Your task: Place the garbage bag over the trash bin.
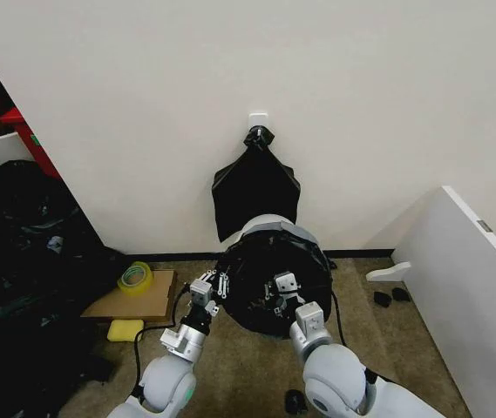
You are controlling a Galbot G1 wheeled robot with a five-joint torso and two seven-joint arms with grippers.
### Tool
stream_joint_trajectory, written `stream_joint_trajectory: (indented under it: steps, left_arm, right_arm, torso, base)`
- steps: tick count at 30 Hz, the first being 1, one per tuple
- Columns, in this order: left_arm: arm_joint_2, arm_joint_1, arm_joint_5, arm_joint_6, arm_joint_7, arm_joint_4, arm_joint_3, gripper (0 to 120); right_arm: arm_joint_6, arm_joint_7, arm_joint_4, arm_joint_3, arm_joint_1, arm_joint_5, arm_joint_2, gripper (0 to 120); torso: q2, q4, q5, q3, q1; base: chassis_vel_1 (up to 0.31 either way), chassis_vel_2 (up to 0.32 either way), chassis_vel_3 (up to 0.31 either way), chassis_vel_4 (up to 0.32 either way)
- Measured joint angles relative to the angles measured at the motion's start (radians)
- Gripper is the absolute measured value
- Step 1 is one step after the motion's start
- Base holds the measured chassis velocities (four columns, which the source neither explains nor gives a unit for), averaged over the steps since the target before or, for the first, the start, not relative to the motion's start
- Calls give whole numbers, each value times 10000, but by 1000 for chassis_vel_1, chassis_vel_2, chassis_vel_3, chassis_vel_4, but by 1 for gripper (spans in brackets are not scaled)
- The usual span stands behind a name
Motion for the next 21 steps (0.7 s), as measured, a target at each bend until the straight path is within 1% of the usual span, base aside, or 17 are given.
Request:
stream_joint_trajectory:
  steps: [5, 9, 10, 12, 13, 15, 16, 17, 19, 21]
  left_arm:
    - [8, -19, 6, 0, -1, 66, 6, 1]
    - [37, -62, 6, 4, -11, 162, -6, 1]
    - [41, -80, 6, 6, -18, 203, -14, 1]
    - [45, -93, 2, 10, -25, 241, -16, 1]
    - [45, -93, 2, 10, -25, 241, -16, 1]
    - [44, -104, -5, 13, -25, 253, -13, 1]
    - [42, -111, -11, 17, -28, 256, -12, 1]
    - [42, -111, -11, 17, -28, 256, -12, 1]
    - [41, -128, -18, 25, -34, 261, -12, 1]
    - [41, -139, -25, 30, -38, 261, -17, 1]
  right_arm:
    - [47, -41, -91, 163, -39, -258, 35, 0]
    - [383, -302, 22, 290, -249, -502, 20, 0]
    - [656, -516, 28, 352, -339, -707, 0, 2]
    - [1080, -843, 22, 455, -464, -1070, -31, 11]
    - [1080, -843, 22, 455, -464, -1070, -31, 11]
    - [1324, -1058, 14, 516, -598, -1303, -64, 20]
    - [1330, -1082, 24, 517, -653, -1316, -72, 25]
    - [1330, -1082, 24, 517, -653, -1316, -72, 25]
    - [1295, -1083, 58, 500, -721, -1317, -87, 31]
    - [1226, -1071, 82, 459, -774, -1284, -93, 39]
  torso:
    - [0, 1, 0, 0, 0]
    - [0, 0, 0, 0, 0]
    - [0, 0, 0, 0, 0]
    - [0, 1, 1, 0, 0]
    - [0, 1, 1, 0, 0]
    - [0, 0, 0, 0, 0]
    - [0, 0, 1, 0, 0]
    - [0, 0, 1, 0, 0]
    - [0, 0, 0, 0, 0]
    - [0, 0, 0, 0, 0]
  base:
    - [0, 0, 0, 0]
    - [0, 0, 0, 0]
    - [0, 0, 0, 0]
    - [0, 0, 0, 0]
    - [0, 0, 0, 0]
    - [0, 0, 0, 0]
    - [0, 0, 0, 0]
    - [0, 0, 0, 0]
    - [0, 0, 0, 0]
    - [0, 0, 0, 0]
